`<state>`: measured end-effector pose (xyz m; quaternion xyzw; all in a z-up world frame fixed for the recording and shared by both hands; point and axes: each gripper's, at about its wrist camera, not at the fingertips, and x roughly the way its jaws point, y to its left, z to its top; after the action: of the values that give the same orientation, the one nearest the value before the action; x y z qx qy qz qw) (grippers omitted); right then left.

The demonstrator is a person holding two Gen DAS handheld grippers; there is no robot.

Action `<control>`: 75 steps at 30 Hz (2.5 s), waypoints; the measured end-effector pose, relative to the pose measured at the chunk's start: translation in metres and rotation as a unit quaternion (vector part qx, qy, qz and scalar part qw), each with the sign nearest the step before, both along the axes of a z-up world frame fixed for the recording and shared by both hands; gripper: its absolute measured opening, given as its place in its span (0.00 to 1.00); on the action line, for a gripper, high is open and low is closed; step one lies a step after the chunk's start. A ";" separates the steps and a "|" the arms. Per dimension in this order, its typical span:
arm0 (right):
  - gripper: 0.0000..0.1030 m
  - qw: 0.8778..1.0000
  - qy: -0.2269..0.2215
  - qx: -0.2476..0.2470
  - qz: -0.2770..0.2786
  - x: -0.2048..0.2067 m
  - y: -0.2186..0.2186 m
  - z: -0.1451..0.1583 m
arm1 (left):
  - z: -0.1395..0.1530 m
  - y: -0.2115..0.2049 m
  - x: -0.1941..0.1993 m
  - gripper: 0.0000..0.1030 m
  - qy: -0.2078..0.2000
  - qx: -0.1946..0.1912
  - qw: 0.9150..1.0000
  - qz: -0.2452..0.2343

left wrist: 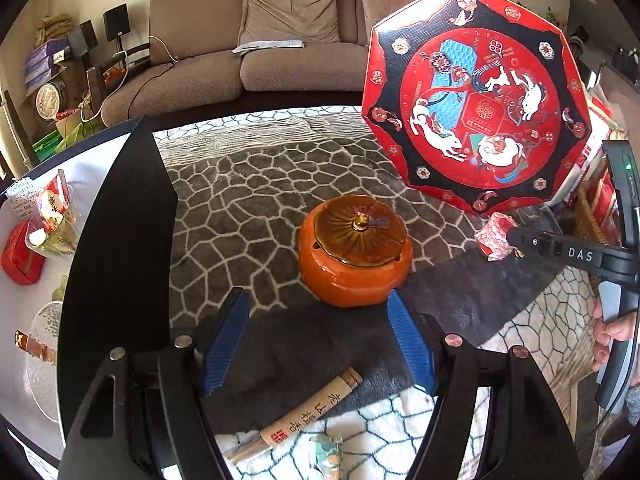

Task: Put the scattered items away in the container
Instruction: 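Grasp the pink round tin with the right gripper while the left gripper approaches the incense tube, then lift the pink tin with the right gripper while the left gripper grasps the incense tube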

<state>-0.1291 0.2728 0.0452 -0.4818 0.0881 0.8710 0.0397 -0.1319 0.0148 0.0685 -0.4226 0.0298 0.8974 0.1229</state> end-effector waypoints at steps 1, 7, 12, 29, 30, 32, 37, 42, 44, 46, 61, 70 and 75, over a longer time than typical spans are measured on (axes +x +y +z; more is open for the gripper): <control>0.49 1.000 -0.003 0.012 0.004 -0.004 -0.003 -0.003 | -0.003 0.000 -0.002 0.70 -0.004 0.005 1.000 0.004; 0.41 0.999 -0.008 0.035 0.018 -0.007 -0.010 -0.007 | -0.010 0.002 -0.015 0.70 -0.003 0.000 1.000 0.021; 0.41 0.999 0.001 -0.013 0.031 0.009 -0.008 0.010 | -0.014 0.002 -0.019 0.70 -0.010 0.007 1.000 0.019; 0.41 0.987 0.043 -0.122 0.093 0.051 -0.037 0.083 | -0.004 0.009 -0.026 0.70 0.011 0.035 0.999 0.011; 0.41 0.987 0.045 -0.123 0.095 0.053 -0.038 0.083 | -0.002 0.012 -0.028 0.70 0.017 0.033 0.999 0.005; 0.41 0.985 0.046 -0.131 0.099 0.057 -0.040 0.083 | -0.002 0.020 -0.032 0.70 0.024 0.013 1.000 -0.004; 0.41 0.983 0.051 -0.140 0.108 0.062 -0.043 0.086 | -0.009 0.019 -0.031 0.70 0.008 0.045 0.999 -0.015; 0.41 0.980 0.055 -0.134 0.133 0.057 -0.064 0.103 | 0.007 -0.014 0.004 0.70 -0.006 0.127 0.992 -0.018; 0.41 0.979 0.056 -0.128 0.148 0.054 -0.080 0.112 | 0.025 -0.036 0.022 0.70 0.003 0.144 0.989 -0.025; 0.41 0.979 0.058 -0.125 0.152 0.053 -0.094 0.118 | 0.037 -0.056 0.036 0.69 0.000 0.155 0.987 -0.042; 0.41 0.976 0.038 -0.151 0.154 0.096 -0.103 0.109 | -0.045 0.012 0.032 0.35 -0.076 -0.106 0.973 -0.191; 0.41 0.976 0.039 -0.148 0.152 0.094 -0.098 0.112 | -0.047 -0.002 0.015 0.14 -0.104 -0.074 0.983 -0.130; 0.41 0.975 0.046 -0.140 0.164 0.096 -0.112 0.135 | 0.017 -0.030 0.027 0.14 -0.107 0.058 0.987 -0.104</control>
<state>-0.0327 0.1613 0.1800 -0.4500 0.1304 0.8659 -0.1752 -0.1051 -0.0154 0.0856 -0.5027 0.0087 0.8298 0.2423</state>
